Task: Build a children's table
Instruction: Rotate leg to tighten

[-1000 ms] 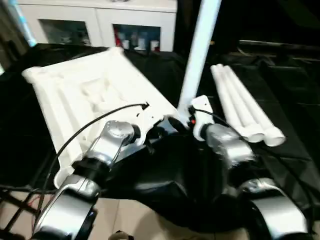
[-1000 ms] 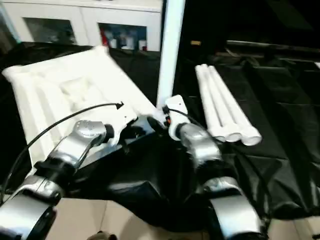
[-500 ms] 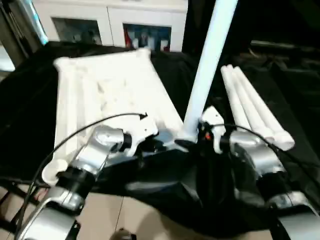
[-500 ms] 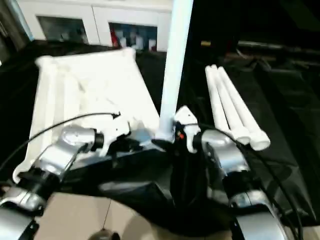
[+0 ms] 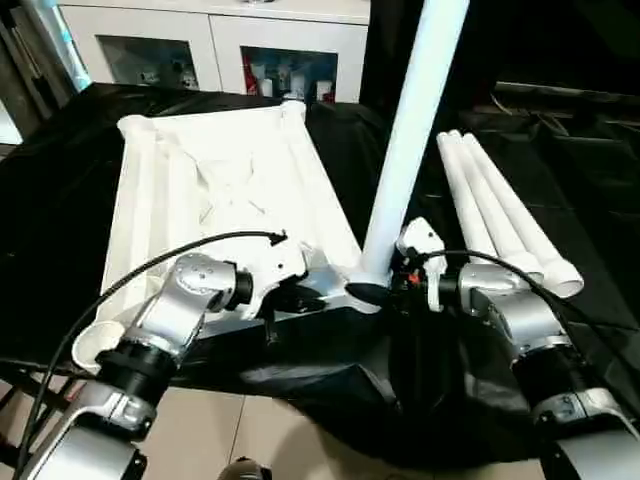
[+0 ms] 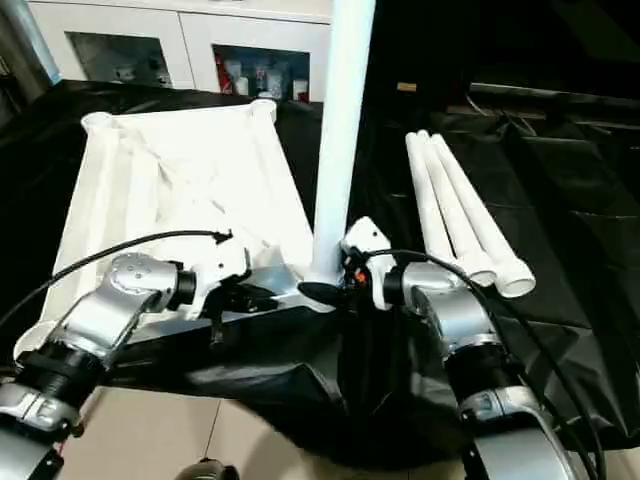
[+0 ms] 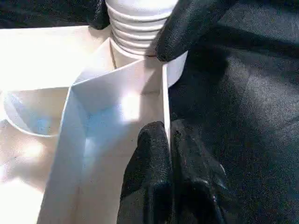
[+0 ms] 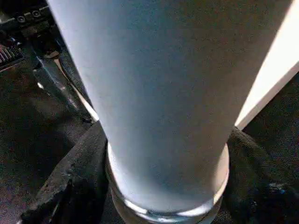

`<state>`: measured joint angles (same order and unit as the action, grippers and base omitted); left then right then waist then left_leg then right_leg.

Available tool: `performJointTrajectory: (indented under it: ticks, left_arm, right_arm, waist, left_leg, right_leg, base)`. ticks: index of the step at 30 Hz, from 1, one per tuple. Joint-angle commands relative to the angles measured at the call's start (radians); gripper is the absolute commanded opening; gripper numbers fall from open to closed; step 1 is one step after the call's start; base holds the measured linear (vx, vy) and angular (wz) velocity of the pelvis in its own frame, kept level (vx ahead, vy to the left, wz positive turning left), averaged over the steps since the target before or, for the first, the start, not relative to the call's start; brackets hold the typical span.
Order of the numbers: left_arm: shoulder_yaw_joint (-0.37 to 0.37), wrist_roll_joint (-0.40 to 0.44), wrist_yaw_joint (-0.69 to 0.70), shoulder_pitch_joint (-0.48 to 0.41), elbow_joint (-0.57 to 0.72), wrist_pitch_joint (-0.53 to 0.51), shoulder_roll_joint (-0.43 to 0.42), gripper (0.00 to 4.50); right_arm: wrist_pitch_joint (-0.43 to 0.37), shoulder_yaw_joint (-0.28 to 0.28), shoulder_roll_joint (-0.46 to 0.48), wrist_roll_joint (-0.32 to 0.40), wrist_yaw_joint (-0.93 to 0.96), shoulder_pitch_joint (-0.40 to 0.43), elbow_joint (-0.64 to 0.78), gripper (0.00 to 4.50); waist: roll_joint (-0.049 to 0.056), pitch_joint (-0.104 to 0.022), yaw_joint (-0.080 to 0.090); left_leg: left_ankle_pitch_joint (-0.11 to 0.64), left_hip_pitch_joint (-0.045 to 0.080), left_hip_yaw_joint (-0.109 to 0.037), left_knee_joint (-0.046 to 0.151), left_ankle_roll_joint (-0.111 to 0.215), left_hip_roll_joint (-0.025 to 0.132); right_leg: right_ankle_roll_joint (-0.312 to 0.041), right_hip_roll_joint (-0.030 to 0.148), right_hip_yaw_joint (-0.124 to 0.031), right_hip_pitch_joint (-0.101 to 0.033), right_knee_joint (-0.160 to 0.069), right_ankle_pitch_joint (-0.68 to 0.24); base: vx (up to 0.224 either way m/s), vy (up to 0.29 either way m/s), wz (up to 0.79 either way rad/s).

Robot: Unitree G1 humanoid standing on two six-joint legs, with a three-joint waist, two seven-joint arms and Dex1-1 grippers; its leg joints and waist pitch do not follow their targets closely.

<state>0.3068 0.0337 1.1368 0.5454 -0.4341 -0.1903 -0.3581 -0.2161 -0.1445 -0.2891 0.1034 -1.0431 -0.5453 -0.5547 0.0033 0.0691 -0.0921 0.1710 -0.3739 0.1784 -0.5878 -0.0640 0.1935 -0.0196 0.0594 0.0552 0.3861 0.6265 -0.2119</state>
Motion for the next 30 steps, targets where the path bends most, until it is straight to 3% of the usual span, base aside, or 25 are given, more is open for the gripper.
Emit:
performJointTrajectory:
  ticks: [1,3,5,8,12,14,15,16,19,24,30]
  left_arm:
    - [0.019,-0.016,-0.024,0.015,0.014,-0.005,0.054,0.00]
    - [-0.020,-0.009,-0.146,0.061,-0.054,-0.043,0.116,0.00]
    - [-0.039,0.003,-0.230,0.099,-0.102,-0.069,0.153,0.00]
    - [-0.049,0.022,-0.304,0.140,-0.154,-0.075,0.185,0.00]
    - [-0.064,0.041,-0.385,0.182,-0.207,-0.084,0.221,0.00]
    - [-0.064,0.052,-0.409,0.199,-0.236,-0.072,0.239,0.00]
    - [-0.059,0.056,-0.407,0.200,-0.240,-0.064,0.241,0.00]
    - [-0.056,0.058,-0.405,0.199,-0.238,-0.060,0.240,0.00]
    - [-0.037,0.058,-0.388,0.188,-0.229,-0.029,0.235,0.00]
    - [-0.026,0.052,-0.338,0.167,-0.210,0.003,0.219,0.00]
    - [-0.007,0.037,-0.226,0.114,-0.153,0.034,0.168,0.00]
  right_arm:
    - [-0.015,-0.006,0.041,0.004,0.043,0.006,0.007,2.82]
    - [-0.027,0.044,0.119,-0.017,0.251,-0.017,-0.080,2.82]
    - [-0.026,0.079,0.172,-0.020,0.393,-0.043,-0.148,2.81]
    - [-0.026,0.117,0.229,-0.008,0.521,-0.071,-0.208,2.80]
    - [0.004,0.155,0.297,-0.008,0.666,-0.117,-0.282,2.80]
    - [0.071,0.155,0.330,-0.043,0.732,-0.144,-0.334,2.80]
    - [0.086,0.147,0.337,-0.054,0.737,-0.151,-0.345,2.80]
    - [0.090,0.145,0.340,-0.050,0.724,-0.153,-0.345,3.15]
    - [0.083,0.154,0.353,-0.015,0.645,-0.158,-0.331,3.50]
    - [0.103,0.131,0.326,-0.034,0.604,-0.163,-0.330,3.93]
    - [0.102,0.073,0.221,-0.053,0.408,-0.122,-0.250,3.93]
  waist:
    - [-0.009,-0.075,0.002]
    - [-0.009,-0.073,0.005]
    - [-0.012,-0.069,0.012]
    - [-0.010,-0.068,0.013]
    - [-0.007,-0.074,0.017]
    - [-0.006,-0.076,0.019]
    - [-0.007,-0.076,0.020]
    - [-0.004,-0.077,0.019]
    - [-0.009,-0.077,0.019]
    - [-0.009,-0.075,0.021]
    - [-0.013,-0.074,0.022]
  left_leg:
    - [0.129,0.014,-0.008,0.061,0.056,0.042]
    - [0.134,0.016,-0.008,0.062,0.045,0.040]
    - [0.187,0.021,-0.013,0.067,0.000,0.036]
    - [0.204,0.020,-0.014,0.068,0.000,0.036]
    - [0.172,0.018,-0.013,0.067,0.000,0.036]
    - [0.163,0.017,-0.013,0.066,0.000,0.036]
    - [0.157,0.015,-0.013,0.066,0.002,0.035]
    - [0.153,0.015,-0.014,0.065,0.005,0.035]
    - [0.138,0.013,-0.012,0.064,0.037,0.035]
    - [0.158,0.013,-0.012,0.065,0.039,0.036]
    - [0.141,0.011,-0.011,0.063,0.060,0.039]
  right_leg:
    - [-0.241,0.084,-0.050,-0.043,-0.071,-0.079]
    - [-0.239,0.084,-0.050,-0.039,-0.074,-0.101]
    - [-0.218,0.089,-0.050,-0.040,-0.086,-0.232]
    - [-0.191,0.090,-0.053,-0.038,-0.092,-0.270]
    - [-0.200,0.087,-0.052,-0.038,-0.085,-0.195]
    - [-0.209,0.088,-0.051,-0.040,-0.081,-0.156]
    - [-0.212,0.087,-0.052,-0.041,-0.080,-0.141]
    - [-0.216,0.088,-0.051,-0.042,-0.078,-0.127]
    - [-0.227,0.085,-0.050,-0.047,-0.074,-0.064]
    - [-0.229,0.088,-0.050,-0.047,-0.078,-0.114]
    - [-0.234,0.087,-0.050,-0.048,-0.076,-0.089]
  base:
    - [0.000,0.000,0.00]
    - [0.000,0.000,0.00]
    - [0.000,0.000,0.00]
    - [0.000,0.000,0.00]
    - [0.000,0.000,0.00]
    - [0.000,0.000,0.00]
    - [0.000,0.000,0.00]
    - [0.000,0.000,0.00]
    - [0.000,0.000,0.00]
    - [0.000,0.000,0.00]
    - [0.000,0.000,0.00]
